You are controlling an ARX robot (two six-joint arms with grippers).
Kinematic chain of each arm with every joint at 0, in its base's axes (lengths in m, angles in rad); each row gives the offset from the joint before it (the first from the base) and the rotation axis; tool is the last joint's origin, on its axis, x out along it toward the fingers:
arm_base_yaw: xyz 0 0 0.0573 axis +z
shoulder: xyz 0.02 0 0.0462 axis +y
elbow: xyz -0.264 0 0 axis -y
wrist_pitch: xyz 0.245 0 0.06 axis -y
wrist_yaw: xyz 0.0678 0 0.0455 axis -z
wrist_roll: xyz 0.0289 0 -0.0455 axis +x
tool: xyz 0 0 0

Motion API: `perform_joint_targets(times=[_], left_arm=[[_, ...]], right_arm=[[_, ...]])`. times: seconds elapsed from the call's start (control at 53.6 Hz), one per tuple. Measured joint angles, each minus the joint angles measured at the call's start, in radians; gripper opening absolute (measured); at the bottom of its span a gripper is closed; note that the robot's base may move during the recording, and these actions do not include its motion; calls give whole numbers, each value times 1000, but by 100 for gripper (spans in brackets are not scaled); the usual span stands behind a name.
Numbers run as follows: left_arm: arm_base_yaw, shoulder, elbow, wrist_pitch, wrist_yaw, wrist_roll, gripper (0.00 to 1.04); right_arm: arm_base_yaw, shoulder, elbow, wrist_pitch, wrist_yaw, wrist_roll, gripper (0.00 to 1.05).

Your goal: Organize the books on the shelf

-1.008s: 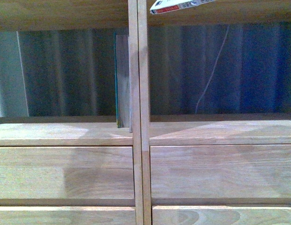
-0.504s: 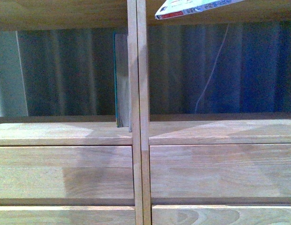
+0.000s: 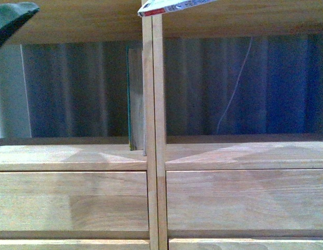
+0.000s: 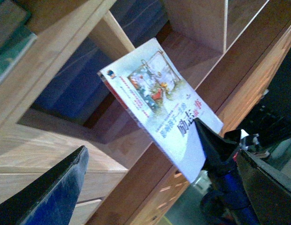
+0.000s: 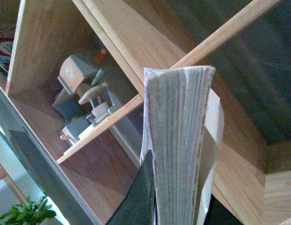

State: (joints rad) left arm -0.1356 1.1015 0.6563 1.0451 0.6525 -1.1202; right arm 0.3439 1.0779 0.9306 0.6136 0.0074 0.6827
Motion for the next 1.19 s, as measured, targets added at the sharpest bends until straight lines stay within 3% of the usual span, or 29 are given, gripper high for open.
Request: perform_joint_targets(times=[0.131, 0.355, 0.989, 1.194], left_arm=[[-90, 71, 45, 61, -130, -90, 97], [-137, 163, 104, 98, -208, -136, 97], [-142, 208, 207, 79, -264, -126, 97], [-152, 203, 211, 56, -272, -102, 61]], right_arm=[[29, 32, 14, 10, 23, 39, 7], [116, 29, 51, -10, 26, 66, 7], [282, -18, 8, -25, 68, 97, 7], [290, -17, -1, -21, 71, 108, 7]])
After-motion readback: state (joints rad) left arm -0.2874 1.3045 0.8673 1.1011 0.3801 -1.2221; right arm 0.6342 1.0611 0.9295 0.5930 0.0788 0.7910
